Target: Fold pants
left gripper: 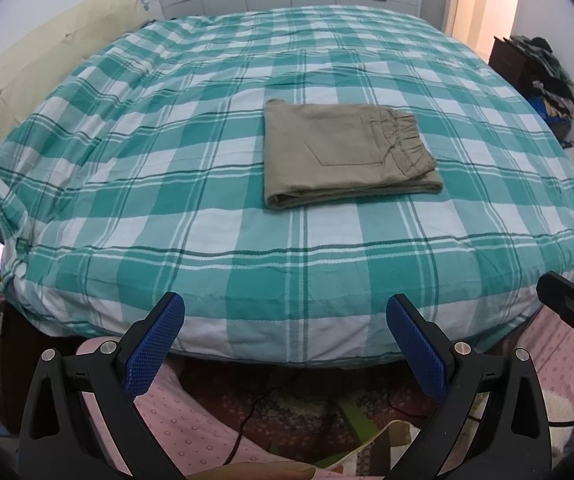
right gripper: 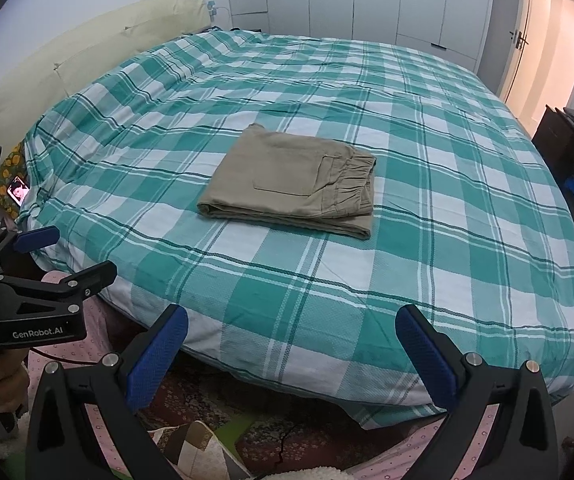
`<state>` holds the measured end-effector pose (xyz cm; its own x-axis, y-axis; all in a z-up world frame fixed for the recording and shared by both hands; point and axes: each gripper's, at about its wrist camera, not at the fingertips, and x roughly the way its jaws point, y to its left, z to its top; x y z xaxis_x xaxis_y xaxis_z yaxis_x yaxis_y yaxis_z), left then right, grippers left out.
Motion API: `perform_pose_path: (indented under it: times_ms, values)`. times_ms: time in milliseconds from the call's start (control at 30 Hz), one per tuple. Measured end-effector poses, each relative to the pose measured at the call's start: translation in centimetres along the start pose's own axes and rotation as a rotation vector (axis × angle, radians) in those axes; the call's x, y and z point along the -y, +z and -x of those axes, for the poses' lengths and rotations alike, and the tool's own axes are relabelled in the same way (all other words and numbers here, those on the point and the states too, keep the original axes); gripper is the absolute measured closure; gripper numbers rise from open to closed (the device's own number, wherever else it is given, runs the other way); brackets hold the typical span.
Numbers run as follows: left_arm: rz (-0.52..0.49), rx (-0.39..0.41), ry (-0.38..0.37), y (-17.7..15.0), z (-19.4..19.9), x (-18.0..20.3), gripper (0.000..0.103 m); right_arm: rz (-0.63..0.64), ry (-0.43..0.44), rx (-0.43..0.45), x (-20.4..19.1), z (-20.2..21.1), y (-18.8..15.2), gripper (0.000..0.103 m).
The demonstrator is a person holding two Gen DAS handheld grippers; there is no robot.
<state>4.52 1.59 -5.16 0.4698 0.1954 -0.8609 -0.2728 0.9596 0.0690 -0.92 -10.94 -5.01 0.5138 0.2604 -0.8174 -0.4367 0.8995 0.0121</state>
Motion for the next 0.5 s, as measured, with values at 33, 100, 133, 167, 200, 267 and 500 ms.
perform_pose_path:
  times_ms: [33,100,133,167,200,267,500]
  values:
    - [0.000,0.001,0.001,0.01,0.05,-0.02,0.002,0.001,0.001,0.000,0.03,-0.02,0.00,0.001]
    - [0.001,0.005,0.006,0.01,0.14,-0.04,0.002,0.004,0.000,0.001,-0.02,-0.02,0.02,0.001]
    - [0.001,0.005,0.010,0.04,0.15,-0.05,0.002,0.007,-0.002,0.002,-0.06,-0.03,0.01,0.001]
    - [0.001,0.006,0.013,0.05,0.16,-0.08,0.002,0.009,-0.003,0.002,-0.13,-0.04,0.01,0.001]
    - [0.000,0.006,0.016,0.06,0.16,-0.10,0.002,0.009,-0.004,0.003,-0.15,-0.03,-0.01,0.001]
    - [0.002,0.009,0.021,0.03,0.18,-0.13,0.002,0.008,-0.002,0.003,-0.16,-0.03,0.01,0.001]
    - [-0.021,0.050,0.052,0.04,1.03,0.32,0.002,-0.005,-0.005,0.023,-0.23,0.41,0.44,0.001]
